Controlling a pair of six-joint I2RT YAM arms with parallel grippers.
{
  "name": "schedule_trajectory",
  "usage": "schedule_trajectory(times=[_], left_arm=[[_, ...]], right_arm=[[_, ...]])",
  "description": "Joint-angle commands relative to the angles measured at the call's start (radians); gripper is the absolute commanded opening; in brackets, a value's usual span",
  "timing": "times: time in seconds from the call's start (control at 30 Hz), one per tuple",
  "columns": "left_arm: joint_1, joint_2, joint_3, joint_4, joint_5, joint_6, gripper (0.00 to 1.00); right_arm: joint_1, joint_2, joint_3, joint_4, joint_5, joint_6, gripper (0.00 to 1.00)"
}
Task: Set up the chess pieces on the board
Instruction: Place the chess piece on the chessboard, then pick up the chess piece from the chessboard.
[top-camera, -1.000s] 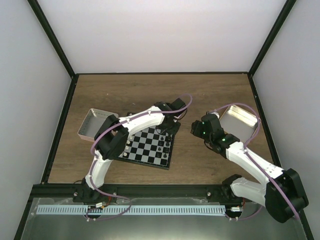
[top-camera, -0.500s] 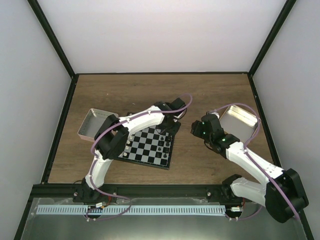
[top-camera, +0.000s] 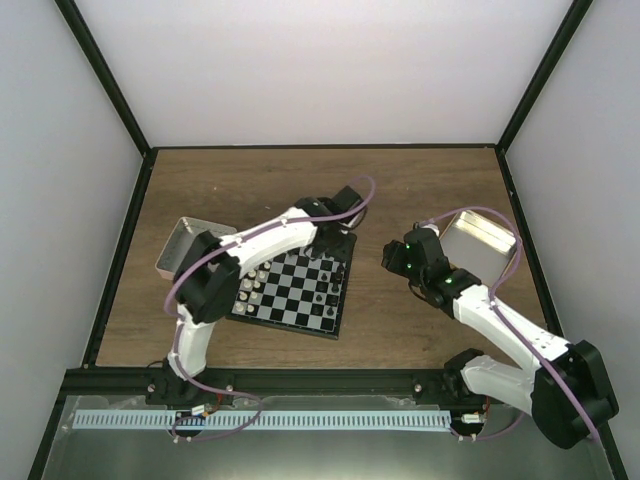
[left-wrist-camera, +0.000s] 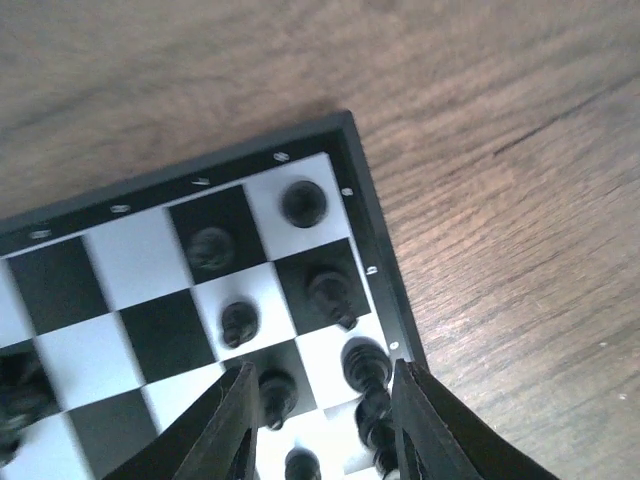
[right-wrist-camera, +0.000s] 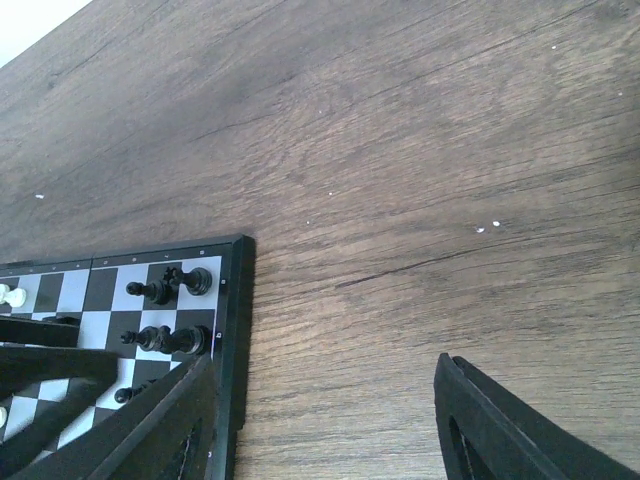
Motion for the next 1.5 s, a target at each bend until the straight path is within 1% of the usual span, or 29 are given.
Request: schedule_trajectory(times=[0.0, 0.17, 0.23, 0.33, 0.4, 0.73, 0.77, 0.93, 1.1, 1.23, 1.47], left_arm=[[0.050, -0.156, -0.080, 0.083, -0.038, -0.043, 0.40], [0.133, -0.268, -0.256, 0.182, -0.052, -0.092, 0.41], [0.168, -0.300, -0.324, 0.217, -0.029, -0.091, 0.43], [0.204, -0.316, -0.392, 0.246, -0.015, -0.067, 0.43], [0.223, -0.303, -0.411, 0.255, 0.005, -0.043, 0.43], [0.247, -0.203, -0.397, 0.270, 0.034, -0.020, 0.42], [0.248, -0.197, -0.395, 0.271, 0.034, -0.020, 0.41], [0.253, -0.166, -0.382, 0.270, 0.040, -0.017, 0.32], [0.255, -0.150, -0.376, 0.271, 0.049, -0.014, 0.28], [0.255, -0.143, -0.374, 0.268, 0.063, -0.014, 0.24], [0.255, -0.150, -0.390, 0.260, 0.079, -0.023, 0.23]], right_arm=[[-0.009, -0.012, 0.015, 0.007, -0.005, -0.007, 0.61], [-0.009, 0.004, 0.018, 0.016, -0.029, -0.008, 0.61], [-0.009, 0.012, 0.022, 0.018, -0.035, -0.010, 0.61], [-0.009, 0.023, 0.023, 0.023, -0.045, -0.013, 0.61], [-0.009, 0.032, 0.026, 0.027, -0.052, -0.012, 0.61], [-0.009, 0.045, 0.027, 0.028, -0.064, -0.014, 0.60], [-0.009, 0.045, 0.027, 0.028, -0.064, -0.015, 0.60], [-0.009, 0.051, 0.029, 0.034, -0.065, -0.016, 0.60], [-0.009, 0.057, 0.030, 0.034, -0.065, -0.020, 0.60], [-0.009, 0.057, 0.031, 0.036, -0.063, -0.020, 0.60], [-0.009, 0.062, 0.033, 0.039, -0.065, -0.022, 0.60]])
